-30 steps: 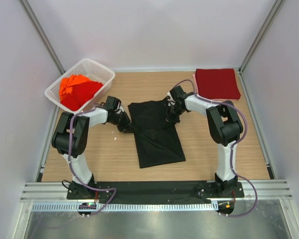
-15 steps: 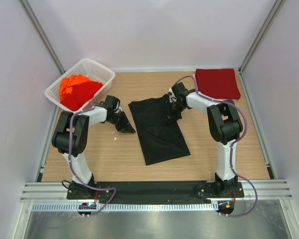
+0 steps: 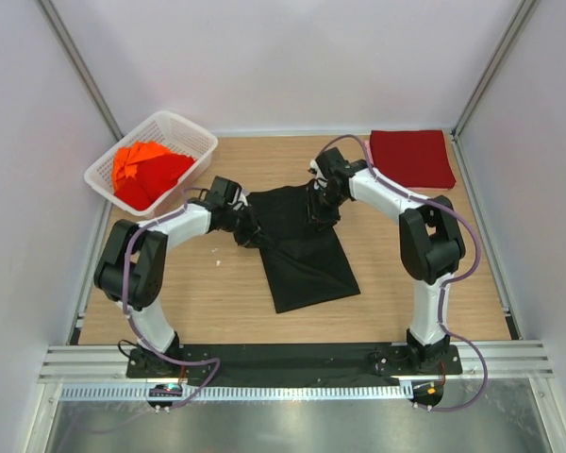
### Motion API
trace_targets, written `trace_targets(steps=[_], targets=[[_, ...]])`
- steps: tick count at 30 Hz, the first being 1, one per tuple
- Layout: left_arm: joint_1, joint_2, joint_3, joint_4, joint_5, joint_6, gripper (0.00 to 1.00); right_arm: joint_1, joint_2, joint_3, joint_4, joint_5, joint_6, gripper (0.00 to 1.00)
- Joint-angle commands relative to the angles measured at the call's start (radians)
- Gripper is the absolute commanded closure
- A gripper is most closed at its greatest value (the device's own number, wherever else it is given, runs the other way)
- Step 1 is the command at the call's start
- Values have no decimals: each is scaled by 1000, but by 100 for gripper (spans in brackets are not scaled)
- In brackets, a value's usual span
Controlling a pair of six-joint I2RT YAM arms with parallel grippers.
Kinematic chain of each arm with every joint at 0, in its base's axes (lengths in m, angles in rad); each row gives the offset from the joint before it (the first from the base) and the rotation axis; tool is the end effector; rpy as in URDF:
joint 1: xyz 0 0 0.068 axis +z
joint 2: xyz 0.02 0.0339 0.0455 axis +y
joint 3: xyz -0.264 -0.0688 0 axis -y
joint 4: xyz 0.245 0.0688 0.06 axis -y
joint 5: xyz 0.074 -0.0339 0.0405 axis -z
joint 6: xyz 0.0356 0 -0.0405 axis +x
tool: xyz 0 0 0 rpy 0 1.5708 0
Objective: Fold and stack the t-shirts
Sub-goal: Fold the tshirt
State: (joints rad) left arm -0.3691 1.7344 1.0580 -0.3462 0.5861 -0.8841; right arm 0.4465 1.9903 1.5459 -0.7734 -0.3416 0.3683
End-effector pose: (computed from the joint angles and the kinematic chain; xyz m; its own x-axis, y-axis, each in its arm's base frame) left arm 0.3153 -0.1431 0.1789 -0.9450 -0.3252 0.0347 -0.2546 0.6648 -0.7023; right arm 0.3662 0.1885 0.2025 -0.9737 -0.0901 -0.2094 -0.1723 0.8921 0.4177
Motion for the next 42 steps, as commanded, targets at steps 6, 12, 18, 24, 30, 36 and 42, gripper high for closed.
trace_targets(steps=[6, 12, 18, 24, 30, 36, 42], targets=[[-7, 86, 10, 55, -3, -62, 86, 23, -53, -33, -29, 128, -19, 64], [-5, 109, -16, 52, -25, -85, 87, 21, -1, -38, 23, 187, -28, 64], [-5, 137, -15, 42, -40, -85, 87, 12, 53, -17, 52, 269, -35, 64], [-5, 155, -4, 30, -55, -84, 87, -17, 88, 3, 85, 320, -32, 64], [-5, 188, 0, 0, -86, -73, 87, -34, 108, 26, 114, 337, -23, 63], [-5, 182, 52, -45, -112, -29, 86, -35, 125, 53, 85, 293, -12, 62], [-5, 128, 196, -152, -126, 42, 74, -37, 68, 72, 28, 256, -43, 61]])
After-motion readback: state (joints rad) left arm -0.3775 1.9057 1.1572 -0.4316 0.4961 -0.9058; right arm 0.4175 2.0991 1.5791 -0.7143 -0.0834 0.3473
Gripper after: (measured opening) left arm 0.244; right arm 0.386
